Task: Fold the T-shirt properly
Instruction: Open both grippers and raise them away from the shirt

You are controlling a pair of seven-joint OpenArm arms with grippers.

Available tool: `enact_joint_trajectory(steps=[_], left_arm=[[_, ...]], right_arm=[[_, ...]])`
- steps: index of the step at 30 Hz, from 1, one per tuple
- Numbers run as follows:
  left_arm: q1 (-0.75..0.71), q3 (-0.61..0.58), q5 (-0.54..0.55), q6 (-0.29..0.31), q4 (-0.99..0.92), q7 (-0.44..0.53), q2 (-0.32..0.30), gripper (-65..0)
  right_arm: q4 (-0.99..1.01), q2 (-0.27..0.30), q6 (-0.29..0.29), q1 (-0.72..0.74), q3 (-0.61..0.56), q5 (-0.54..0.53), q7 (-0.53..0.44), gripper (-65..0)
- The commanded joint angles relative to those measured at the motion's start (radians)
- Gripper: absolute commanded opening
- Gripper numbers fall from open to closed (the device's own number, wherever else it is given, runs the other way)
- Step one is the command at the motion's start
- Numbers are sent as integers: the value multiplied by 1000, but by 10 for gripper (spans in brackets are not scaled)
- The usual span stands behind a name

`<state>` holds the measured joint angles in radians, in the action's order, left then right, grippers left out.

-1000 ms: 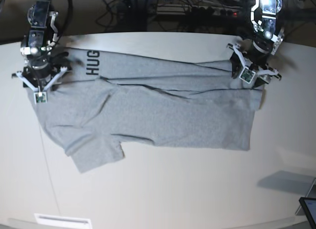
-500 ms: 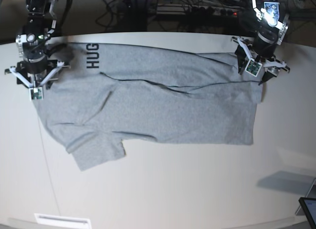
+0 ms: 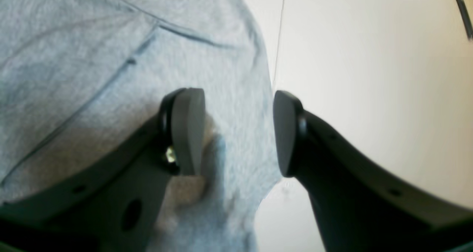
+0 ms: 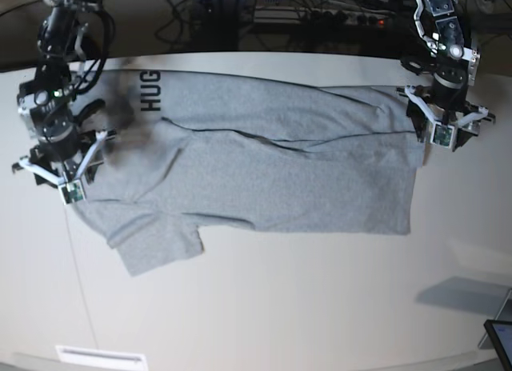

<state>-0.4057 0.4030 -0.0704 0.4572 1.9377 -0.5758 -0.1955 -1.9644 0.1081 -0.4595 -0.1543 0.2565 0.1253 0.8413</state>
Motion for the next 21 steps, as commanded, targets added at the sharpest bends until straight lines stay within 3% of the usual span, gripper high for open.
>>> enact_joint_trajectory(steps=[1, 4, 6, 9, 13, 15, 19, 21], left_arm=[[35, 26, 47, 22, 21, -10, -15, -265], [109, 132, 188, 125, 21, -152, -19, -265], [139, 190, 238, 148, 21, -198, -25, -265], [149, 222, 218, 153, 21, -197, -26, -265], [149, 222, 169, 153, 21, -195, -26, -265], [149, 225, 169, 154, 21, -195, -26, -265], [149, 224, 165, 154, 19, -195, -26, -265], [149, 224, 165, 154, 18, -195, -26, -265]], right_arm=[[-10, 11, -25, 55, 7, -2, 9, -355], [10, 3, -150, 167, 66, -2, 117, -355], [50, 2, -226, 252, 111, -2, 192, -355], [184, 8, -239, 385, 211, -2, 298, -355], [437, 49, -239, 525, 321, -14, 358, -353], [570, 97, -239, 579, 367, -60, 399, -292], [819, 190, -239, 618, 436, -333, 453, -6], [894, 235, -239, 612, 459, -474, 451, 0]])
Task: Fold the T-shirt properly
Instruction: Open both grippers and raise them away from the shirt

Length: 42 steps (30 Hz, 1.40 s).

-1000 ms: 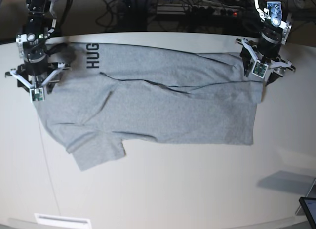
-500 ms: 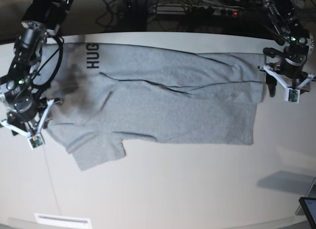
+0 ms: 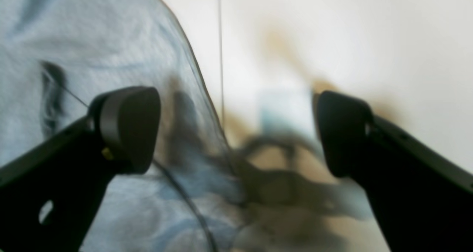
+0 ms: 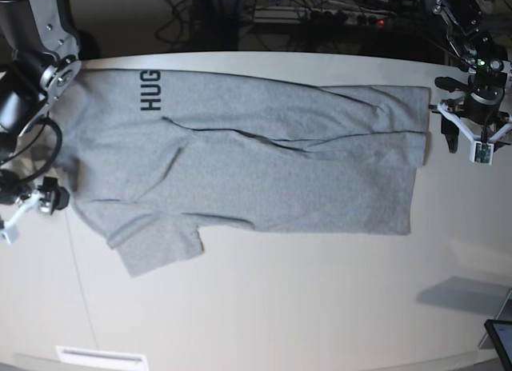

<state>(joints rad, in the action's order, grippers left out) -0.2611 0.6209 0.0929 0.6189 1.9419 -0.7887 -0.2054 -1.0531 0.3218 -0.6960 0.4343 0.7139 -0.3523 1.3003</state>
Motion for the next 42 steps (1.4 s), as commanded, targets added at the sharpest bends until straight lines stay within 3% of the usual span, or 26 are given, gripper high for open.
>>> enact_joint_trajectory(steps=[1, 3, 7, 13, 29, 37, 42], left_arm=[[4, 6, 1, -8, 12, 18, -16, -265], [4, 4, 1, -8, 14, 18, -16, -267], [4, 3, 1, -8, 11, 18, -16, -267], [4, 3, 1, -8, 9, 18, -16, -267], [3, 7, 1, -8, 11, 18, -16, -267], [4, 3, 1, -8, 11, 18, -18, -267], [6, 3, 1, -8, 11, 18, -18, -267]], right_arm=[[17, 38, -2, 19, 0, -47, -8, 0], [72, 66, -2, 16, 0, -113, -8, -44], [147, 84, -2, 27, 0, -141, 0, -151], [213, 79, -2, 31, 0, -143, -6, -151], [210, -49, -2, -13, -1, -138, 0, -152], [207, -71, -2, -61, -6, -138, 3, -155], [127, -74, -2, -90, -84, -144, 2, -155]])
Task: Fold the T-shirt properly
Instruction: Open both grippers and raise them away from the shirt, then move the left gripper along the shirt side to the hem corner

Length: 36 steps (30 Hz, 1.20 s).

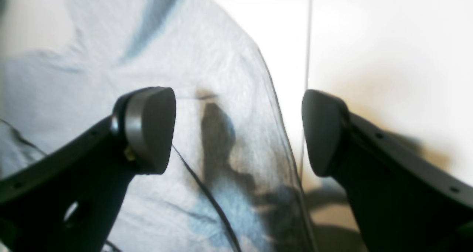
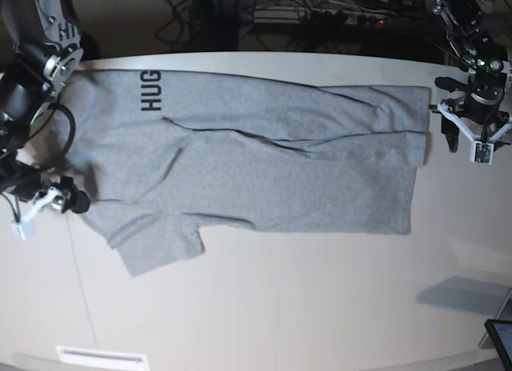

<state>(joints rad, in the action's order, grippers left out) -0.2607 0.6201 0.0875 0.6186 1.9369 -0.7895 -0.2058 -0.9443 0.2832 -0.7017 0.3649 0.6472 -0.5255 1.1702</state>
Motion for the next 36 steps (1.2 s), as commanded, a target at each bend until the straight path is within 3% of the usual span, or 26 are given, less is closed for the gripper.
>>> enact_joint_trajectory(steps=[1, 15, 17, 20, 22, 26, 36], left_arm=[[5, 4, 7, -7, 16, 18, -17, -267], [5, 2, 7, -7, 14, 18, -17, -267], [5, 2, 7, -7, 14, 18, -17, -267], [5, 2, 7, -7, 14, 18, -17, -267], [5, 2, 7, -7, 14, 18, -17, -267], [31, 2, 7, -9, 11, 18, -16, -265], [258, 2, 18, -7, -316, 11, -44, -264]], right_arm=[[-3, -37, 4, -25, -20, 29, 133, -155], [-35, -32, 4, -25, -27, 34, 153, -168], [-35, -29, 4, -25, -27, 35, 152, -241], [-35, -28, 4, -25, -27, 35, 152, -424], [-35, -29, 4, -25, -27, 35, 152, -512], [-35, -31, 4, -25, -27, 35, 152, -643], [-35, -32, 4, -27, -27, 34, 150, -649]])
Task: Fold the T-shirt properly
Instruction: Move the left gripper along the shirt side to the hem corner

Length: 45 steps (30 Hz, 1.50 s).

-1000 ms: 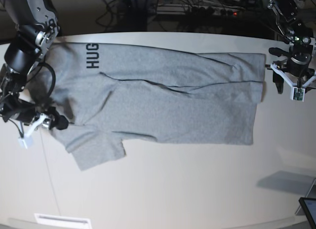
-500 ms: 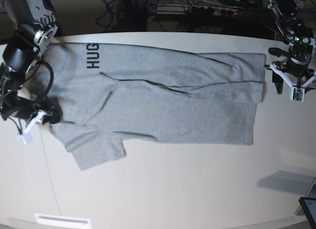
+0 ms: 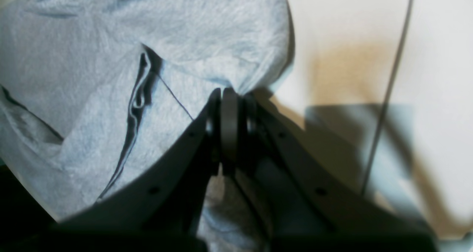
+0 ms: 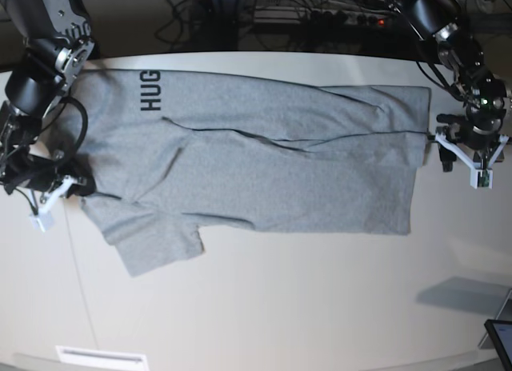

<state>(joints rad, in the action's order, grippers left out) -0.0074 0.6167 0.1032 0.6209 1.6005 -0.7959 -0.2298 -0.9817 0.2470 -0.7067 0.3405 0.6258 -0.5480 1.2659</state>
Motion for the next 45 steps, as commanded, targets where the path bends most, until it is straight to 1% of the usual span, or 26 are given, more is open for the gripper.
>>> enact_joint_trajectory(steps=[1, 3, 4, 5, 8, 9, 10, 17, 23, 27, 34, 37, 42, 45], left_arm=[[28, 4, 2, -9, -10, 17, -21, -264], [71, 4, 2, -6, -55, 17, -21, -259], [94, 4, 2, 11, -84, 16, -23, -233], [116, 4, 2, 26, -108, 11, -26, -197], [194, 6, 2, 77, -200, -72, -27, -69], [214, 9, 2, 77, -225, -86, -27, -40], [229, 10, 2, 77, -240, -84, -27, -25], [344, 12, 3, 77, -332, -90, -23, -25], [473, 15, 5, 77, -552, -90, -27, -25], [505, 15, 5, 77, -627, -84, -26, -25], [587, 7, -6, 77, -753, -82, -26, -25], [588, 2, -7, 77, -782, -82, -15, -25], [556, -82, 2, 77, -788, -82, 16, -25], [548, -97, 2, 77, -782, -82, 30, -27]], right_arm=[[2, 4, 9, -2, -5, 56, 54, -649], [2, 5, 9, -4, -5, 56, 54, -649], [2, 5, 9, -4, -5, 56, 54, -649], [2, 5, 9, -4, -5, 55, 54, -649], [2, 4, 9, -4, -5, 55, 54, -650], [2, 4, 9, -4, -5, 55, 54, -650], [2, 4, 9, -4, -5, 55, 54, -650], [2, 4, 9, -7, -7, 55, 28, -650], [2, 4, 9, -7, -7, 55, 27, -650], [2, 8, 9, -7, -45, 53, 25, -650], [2, 7, 9, -5, -47, 53, 24, -650], [2, 7, 9, -5, -48, 53, -2, -650], [2, 8, 9, -5, -48, 55, -7, -650], [2, 8, 9, -5, -48, 55, -7, -650]])
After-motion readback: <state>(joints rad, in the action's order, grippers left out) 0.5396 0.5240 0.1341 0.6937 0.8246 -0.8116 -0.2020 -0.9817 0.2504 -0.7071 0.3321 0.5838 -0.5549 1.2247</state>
